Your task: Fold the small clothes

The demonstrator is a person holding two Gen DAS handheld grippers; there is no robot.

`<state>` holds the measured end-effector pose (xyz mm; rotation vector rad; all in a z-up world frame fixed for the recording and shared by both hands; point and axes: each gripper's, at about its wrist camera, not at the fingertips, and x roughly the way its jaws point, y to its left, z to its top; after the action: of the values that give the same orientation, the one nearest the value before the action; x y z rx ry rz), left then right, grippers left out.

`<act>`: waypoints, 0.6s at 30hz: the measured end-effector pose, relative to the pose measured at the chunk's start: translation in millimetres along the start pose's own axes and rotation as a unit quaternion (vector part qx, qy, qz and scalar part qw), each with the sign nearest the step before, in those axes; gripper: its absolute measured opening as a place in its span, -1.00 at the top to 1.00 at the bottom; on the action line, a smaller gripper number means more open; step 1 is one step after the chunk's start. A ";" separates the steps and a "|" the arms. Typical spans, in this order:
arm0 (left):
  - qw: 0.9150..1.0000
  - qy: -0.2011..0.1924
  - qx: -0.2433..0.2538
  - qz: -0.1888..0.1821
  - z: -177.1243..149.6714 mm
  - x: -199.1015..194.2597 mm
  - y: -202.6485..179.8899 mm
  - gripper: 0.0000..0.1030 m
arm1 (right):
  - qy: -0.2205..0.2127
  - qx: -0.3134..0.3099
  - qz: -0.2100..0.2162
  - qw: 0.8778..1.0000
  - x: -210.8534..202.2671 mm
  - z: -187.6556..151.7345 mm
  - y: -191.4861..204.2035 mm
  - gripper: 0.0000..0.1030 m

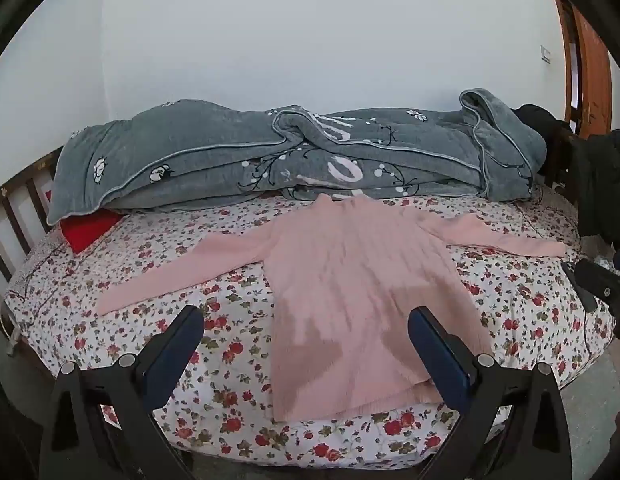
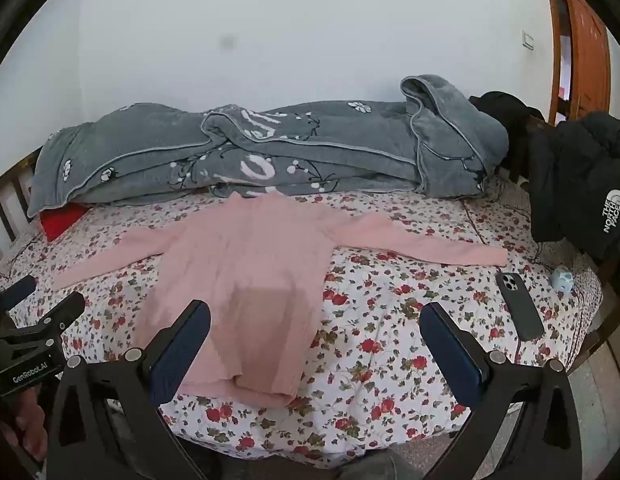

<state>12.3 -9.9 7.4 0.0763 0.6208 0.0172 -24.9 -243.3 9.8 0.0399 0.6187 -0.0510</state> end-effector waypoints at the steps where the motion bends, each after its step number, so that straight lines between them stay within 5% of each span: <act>1: 1.000 -0.002 0.002 0.001 1.2 -0.1 -0.1 -1.00 | 0.000 0.001 0.001 1.000 0.1 1.3 -0.1 -0.99; 18: 1.000 -0.004 -0.022 0.008 3.7 -0.1 10.3 -1.00 | 0.001 -0.014 0.006 1.000 7.0 3.7 6.2 -0.99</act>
<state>14.4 0.2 11.3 0.0391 0.6114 0.0461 -16.7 -237.5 8.9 0.0177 0.6219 -0.0300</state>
